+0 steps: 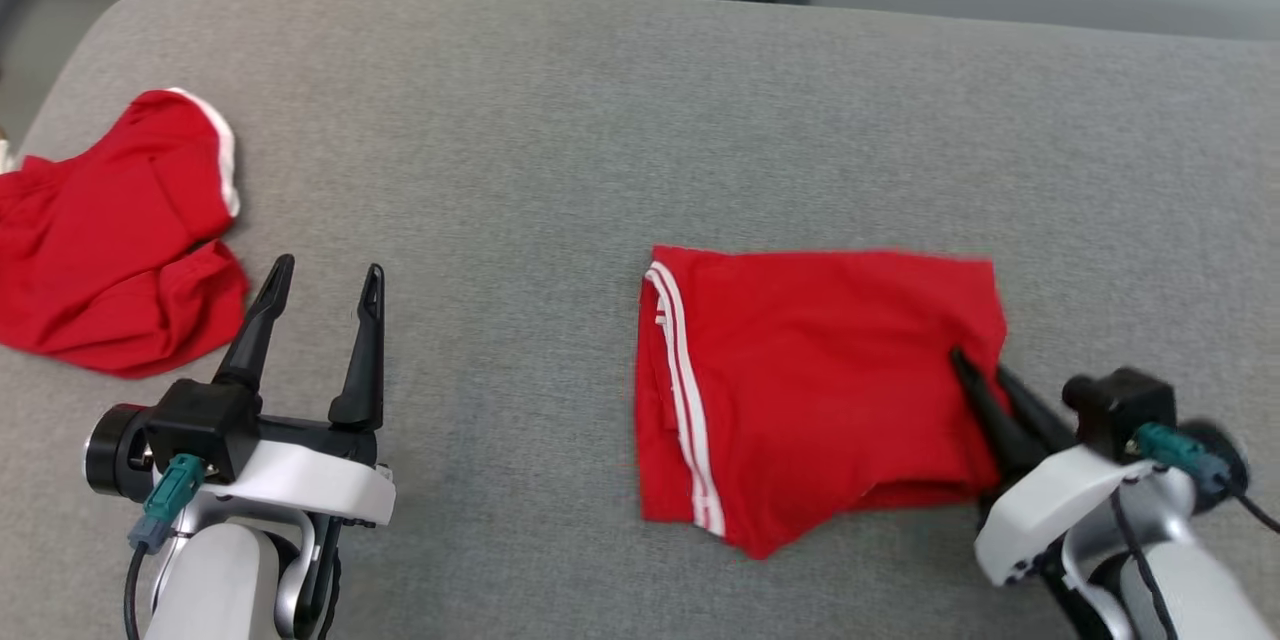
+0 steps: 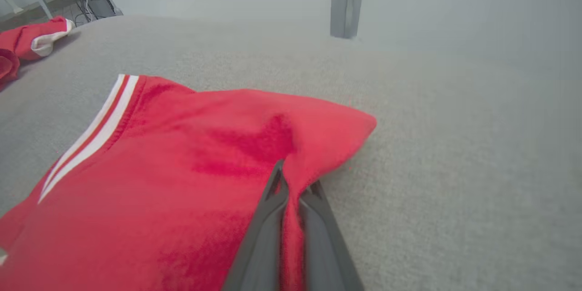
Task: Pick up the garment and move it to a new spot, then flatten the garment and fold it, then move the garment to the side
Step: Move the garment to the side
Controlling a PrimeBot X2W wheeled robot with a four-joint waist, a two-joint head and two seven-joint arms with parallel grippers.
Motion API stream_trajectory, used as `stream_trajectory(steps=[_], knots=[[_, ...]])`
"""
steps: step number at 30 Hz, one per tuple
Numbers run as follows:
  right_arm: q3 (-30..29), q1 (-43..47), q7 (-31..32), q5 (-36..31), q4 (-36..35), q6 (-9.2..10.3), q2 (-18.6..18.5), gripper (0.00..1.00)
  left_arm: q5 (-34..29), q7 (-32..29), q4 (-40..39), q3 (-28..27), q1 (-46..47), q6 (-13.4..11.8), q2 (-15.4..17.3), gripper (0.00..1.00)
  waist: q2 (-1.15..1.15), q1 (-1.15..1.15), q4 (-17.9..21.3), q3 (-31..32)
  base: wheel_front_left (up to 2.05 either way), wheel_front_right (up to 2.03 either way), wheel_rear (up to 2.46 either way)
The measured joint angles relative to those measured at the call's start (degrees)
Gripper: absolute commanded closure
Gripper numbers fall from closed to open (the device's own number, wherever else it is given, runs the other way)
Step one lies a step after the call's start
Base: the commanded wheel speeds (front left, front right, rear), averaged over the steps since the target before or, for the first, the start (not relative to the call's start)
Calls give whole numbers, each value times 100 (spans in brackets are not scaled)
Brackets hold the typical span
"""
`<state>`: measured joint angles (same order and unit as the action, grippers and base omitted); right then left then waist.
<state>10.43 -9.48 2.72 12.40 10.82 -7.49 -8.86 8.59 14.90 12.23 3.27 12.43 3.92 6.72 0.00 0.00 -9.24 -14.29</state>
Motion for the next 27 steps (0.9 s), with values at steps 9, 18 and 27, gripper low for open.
stream_trajectory(steps=[9,18,27], knots=[[303,-142,147,-657,-1599,-2,-1077,100,-10,0,-115,-57,21,9,25,0,0,0,503,-80,0,0,0],[-71,-221,396,-523,-1990,-2,-1990,100,-101,-1,-319,-25,207,65,172,0,0,0,1330,-294,0,0,0],[-474,-1173,-476,-699,-101,-2,-2459,100,-204,-85,-509,210,579,182,423,0,0,0,2080,-821,0,0,0]])
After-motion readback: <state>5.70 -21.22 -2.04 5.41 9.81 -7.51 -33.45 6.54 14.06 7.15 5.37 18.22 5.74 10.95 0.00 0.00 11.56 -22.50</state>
